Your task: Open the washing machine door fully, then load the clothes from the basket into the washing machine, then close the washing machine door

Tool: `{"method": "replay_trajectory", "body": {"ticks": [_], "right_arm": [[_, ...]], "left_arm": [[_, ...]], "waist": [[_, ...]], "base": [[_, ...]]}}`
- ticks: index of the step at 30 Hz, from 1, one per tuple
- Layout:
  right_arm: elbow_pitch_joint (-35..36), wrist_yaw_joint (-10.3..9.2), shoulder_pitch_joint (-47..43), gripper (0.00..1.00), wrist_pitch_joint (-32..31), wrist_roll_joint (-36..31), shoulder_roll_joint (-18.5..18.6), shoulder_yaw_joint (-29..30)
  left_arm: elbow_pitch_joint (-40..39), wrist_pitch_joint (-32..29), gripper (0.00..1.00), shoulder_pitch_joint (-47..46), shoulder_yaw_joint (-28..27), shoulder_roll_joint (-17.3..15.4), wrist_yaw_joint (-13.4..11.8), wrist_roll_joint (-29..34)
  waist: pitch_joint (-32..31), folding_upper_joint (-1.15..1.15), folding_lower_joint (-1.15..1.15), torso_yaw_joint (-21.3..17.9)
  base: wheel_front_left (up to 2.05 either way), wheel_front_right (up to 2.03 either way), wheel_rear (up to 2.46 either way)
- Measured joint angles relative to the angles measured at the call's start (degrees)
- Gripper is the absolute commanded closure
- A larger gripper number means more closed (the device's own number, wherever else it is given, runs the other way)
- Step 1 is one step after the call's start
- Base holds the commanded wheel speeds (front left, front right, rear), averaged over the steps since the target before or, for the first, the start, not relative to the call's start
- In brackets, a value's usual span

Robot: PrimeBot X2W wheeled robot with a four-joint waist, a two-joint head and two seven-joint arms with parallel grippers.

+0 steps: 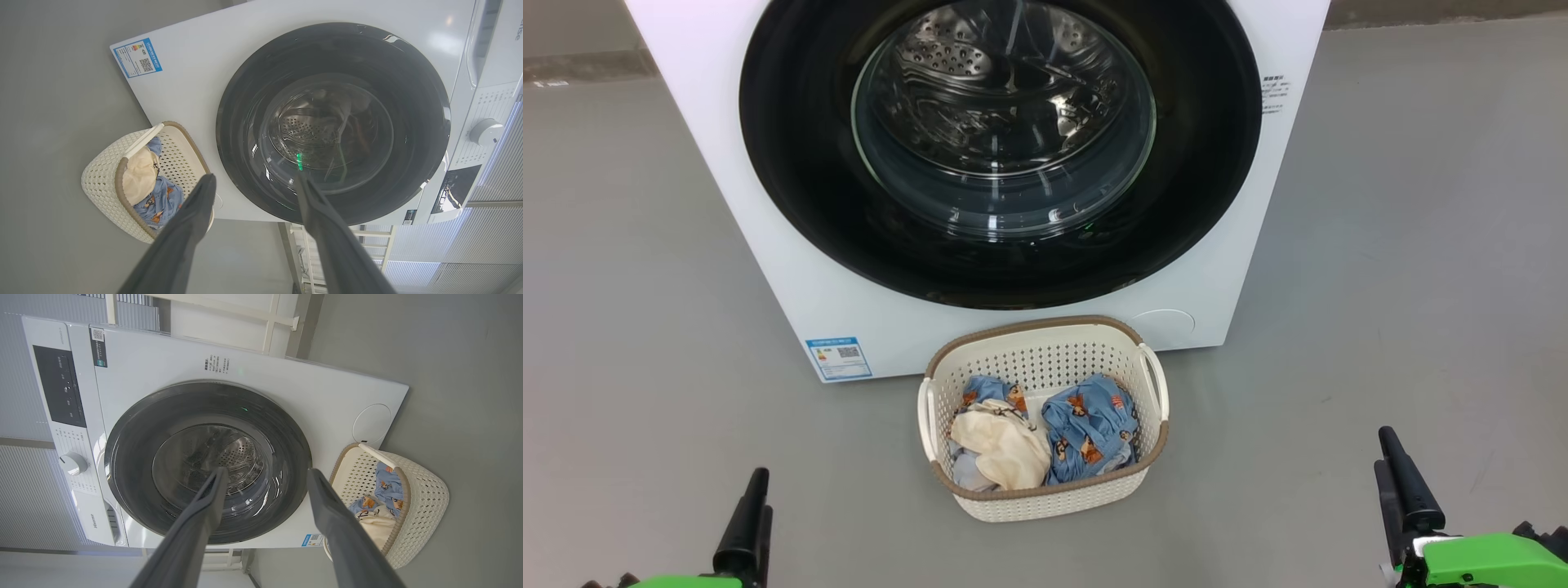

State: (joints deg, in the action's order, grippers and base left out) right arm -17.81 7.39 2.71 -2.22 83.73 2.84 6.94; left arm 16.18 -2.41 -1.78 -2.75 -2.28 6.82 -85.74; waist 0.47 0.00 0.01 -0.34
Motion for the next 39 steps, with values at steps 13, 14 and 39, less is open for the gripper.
{"method": "replay_trajectory", "body": {"ticks": [13,14,39], "right_arm": [[0.99,0.00,1.20,0.00,2.14,-11.07,1.08,-0.44],[1.03,0.00,1.20,0.00,2.36,-12.16,1.12,-0.53],[1.71,0.00,1.52,0.00,6.34,-34.41,4.15,-4.04]], "left_arm": [[-1.76,2.25,0.00,-0.65,1.82,-2.11,0.01,10.91],[-1.85,2.48,0.00,-0.75,2.01,-2.33,0.01,11.84],[-3.60,6.54,0.00,-0.75,4.09,-4.92,0.08,32.51]], "waist": [[0.21,0.00,0.00,-0.17],[0.22,0.00,0.00,-0.19],[0.22,0.00,-0.01,-1.00]], "base": [[0.00,0.00,0.00],[0.00,0.00,0.00],[0.00,0.00,0.00]]}}
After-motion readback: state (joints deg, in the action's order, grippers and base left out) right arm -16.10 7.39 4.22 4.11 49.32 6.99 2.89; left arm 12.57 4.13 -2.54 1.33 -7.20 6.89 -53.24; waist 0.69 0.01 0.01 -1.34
